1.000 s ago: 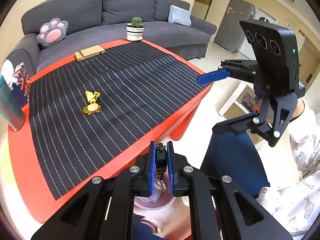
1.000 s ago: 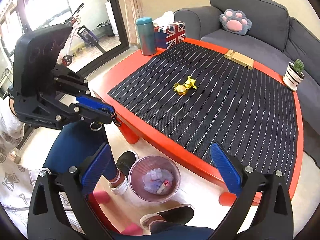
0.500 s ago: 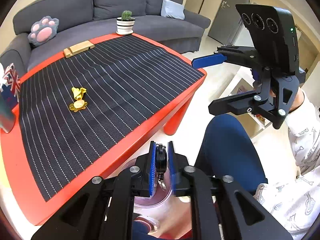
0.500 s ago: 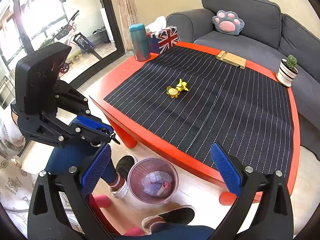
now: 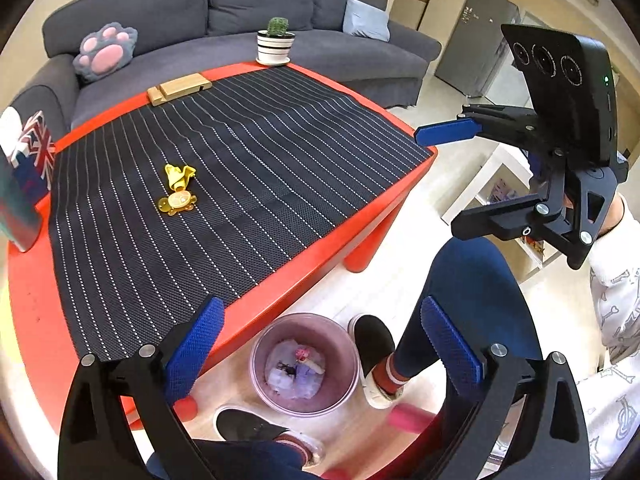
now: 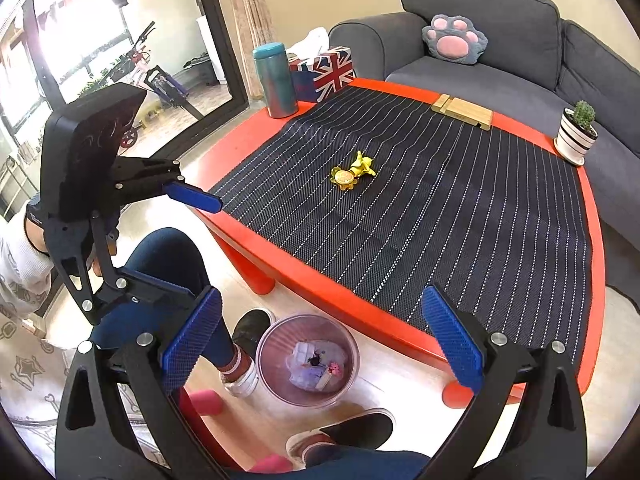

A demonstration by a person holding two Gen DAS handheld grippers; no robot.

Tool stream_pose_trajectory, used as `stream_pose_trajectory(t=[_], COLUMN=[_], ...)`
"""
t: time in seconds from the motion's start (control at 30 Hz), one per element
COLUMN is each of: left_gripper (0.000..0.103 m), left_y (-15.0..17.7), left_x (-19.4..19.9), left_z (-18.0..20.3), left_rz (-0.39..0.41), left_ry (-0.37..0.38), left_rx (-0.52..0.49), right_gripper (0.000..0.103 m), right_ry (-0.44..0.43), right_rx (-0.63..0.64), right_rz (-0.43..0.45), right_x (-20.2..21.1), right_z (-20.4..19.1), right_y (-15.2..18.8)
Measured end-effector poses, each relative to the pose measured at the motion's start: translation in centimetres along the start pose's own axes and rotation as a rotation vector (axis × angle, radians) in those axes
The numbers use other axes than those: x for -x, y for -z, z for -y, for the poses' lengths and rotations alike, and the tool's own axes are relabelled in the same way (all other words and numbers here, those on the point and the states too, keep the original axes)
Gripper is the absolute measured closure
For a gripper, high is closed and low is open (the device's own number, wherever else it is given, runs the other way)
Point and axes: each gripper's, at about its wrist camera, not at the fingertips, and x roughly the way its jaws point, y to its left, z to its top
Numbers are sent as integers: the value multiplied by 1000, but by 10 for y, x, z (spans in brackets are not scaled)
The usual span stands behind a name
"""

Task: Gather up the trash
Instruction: 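Open the left gripper to drop the black keychain into the bin, then reach the left gripper to the orange turtle keychain and grasp it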

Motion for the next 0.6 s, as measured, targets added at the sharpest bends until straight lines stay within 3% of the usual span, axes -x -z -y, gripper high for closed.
stream_pose_trajectory(t=[0.6], left_gripper=[8], left_y=[-14], left_x=[4], left_z=[-25], left_rz=[24], left_ry=[-35], left_rx=[51], right_gripper=[4], right_ry=[-10], right_rx=[-7], right_rz=[8], right_x=[-4], right_z=[5], right_y=[-10])
